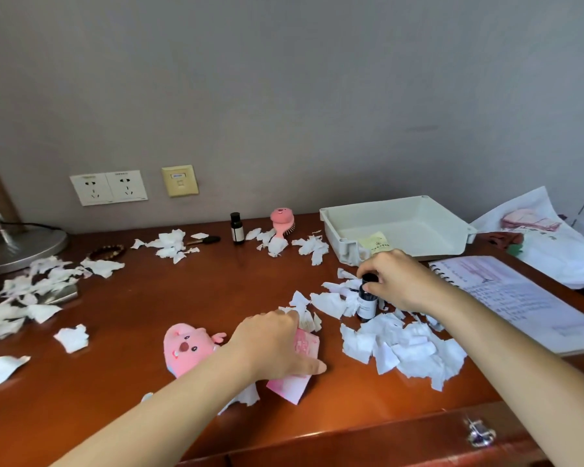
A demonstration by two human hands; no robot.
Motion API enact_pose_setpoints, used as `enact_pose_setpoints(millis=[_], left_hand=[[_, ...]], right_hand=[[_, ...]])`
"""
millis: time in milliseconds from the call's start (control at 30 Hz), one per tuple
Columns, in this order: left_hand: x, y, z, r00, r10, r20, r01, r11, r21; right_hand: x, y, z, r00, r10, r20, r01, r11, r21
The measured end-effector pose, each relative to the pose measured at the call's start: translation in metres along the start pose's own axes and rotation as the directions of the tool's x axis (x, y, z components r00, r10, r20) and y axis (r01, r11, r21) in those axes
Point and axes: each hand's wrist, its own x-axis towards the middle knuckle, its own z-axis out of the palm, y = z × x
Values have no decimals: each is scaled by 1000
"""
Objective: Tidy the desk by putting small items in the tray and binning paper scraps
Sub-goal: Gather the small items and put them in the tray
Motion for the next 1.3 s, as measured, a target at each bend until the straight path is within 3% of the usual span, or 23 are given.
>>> enact_pose_setpoints(millis=[167,433,733,867,1067,1300], left_hand=[[-2,2,4,1000,-11,-2,11,996,-83],[1,-10,-7,989,78,-128,-104,972,-213],[30,-19,-67,944,126,-305,-248,880,-404],[59,-9,-96,903,53,-426,-297,795,-530],[135,6,-125,868,-105,-486,-306,659,-688],[213,23,-129,856,-120,-503,-292,690,-662]], right_hand=[[-3,-2,3,1000,3,-6,-3,1000,9],[-5,-4,-6,999,-48,6,48,998,34],[11,2,-52,976,-74,-203,93,992,87],[31,14,-69,959,-62,-277,91,992,93],[75,46,-80,947,-10,-322,40,995,86],[125,81,-68,953,60,-297,-29,994,107]])
